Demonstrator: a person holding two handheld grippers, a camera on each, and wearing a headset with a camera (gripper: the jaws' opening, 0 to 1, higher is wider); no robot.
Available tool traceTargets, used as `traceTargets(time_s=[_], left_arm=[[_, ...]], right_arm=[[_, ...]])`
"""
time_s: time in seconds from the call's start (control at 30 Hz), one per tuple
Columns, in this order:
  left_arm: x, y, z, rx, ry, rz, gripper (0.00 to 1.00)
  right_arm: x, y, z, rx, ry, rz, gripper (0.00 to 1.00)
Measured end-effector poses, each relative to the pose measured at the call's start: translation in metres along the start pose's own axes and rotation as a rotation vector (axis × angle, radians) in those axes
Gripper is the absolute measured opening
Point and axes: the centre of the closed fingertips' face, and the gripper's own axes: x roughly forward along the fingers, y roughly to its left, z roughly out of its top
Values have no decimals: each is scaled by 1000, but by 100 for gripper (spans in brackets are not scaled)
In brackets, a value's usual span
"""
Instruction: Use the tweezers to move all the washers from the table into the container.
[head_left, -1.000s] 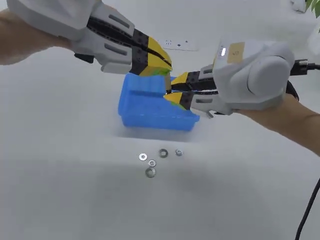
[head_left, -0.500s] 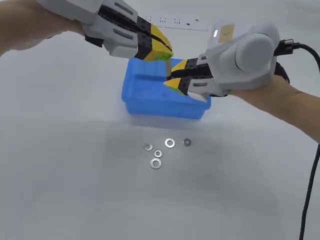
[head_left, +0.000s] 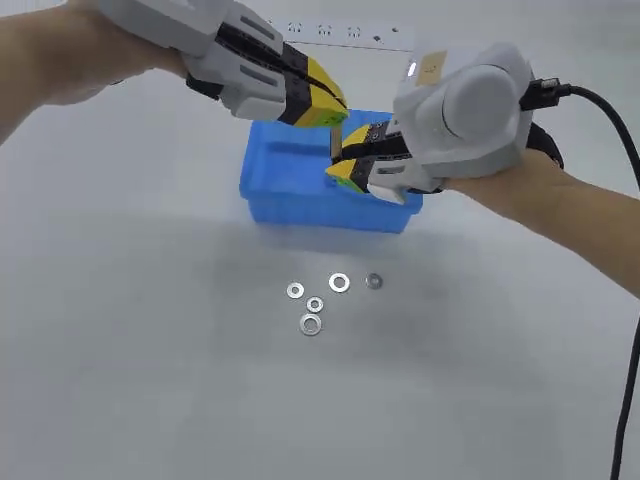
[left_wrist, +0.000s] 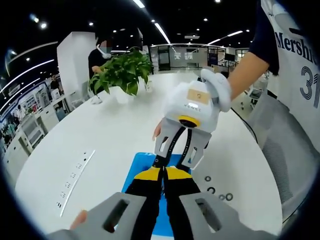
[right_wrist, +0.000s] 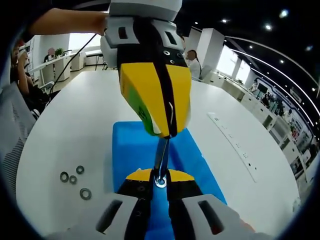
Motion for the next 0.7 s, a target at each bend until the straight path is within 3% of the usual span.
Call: traceTargets(time_s=[0.37,0.7], left_arm=[[-2,-3,4,14,-8,5,5],[-20,-15,26,64,-27,22,5]], right_arm=[[-6,1,3,-2,1,-22,12],[-26,4,24,-11,-44,-40,12]])
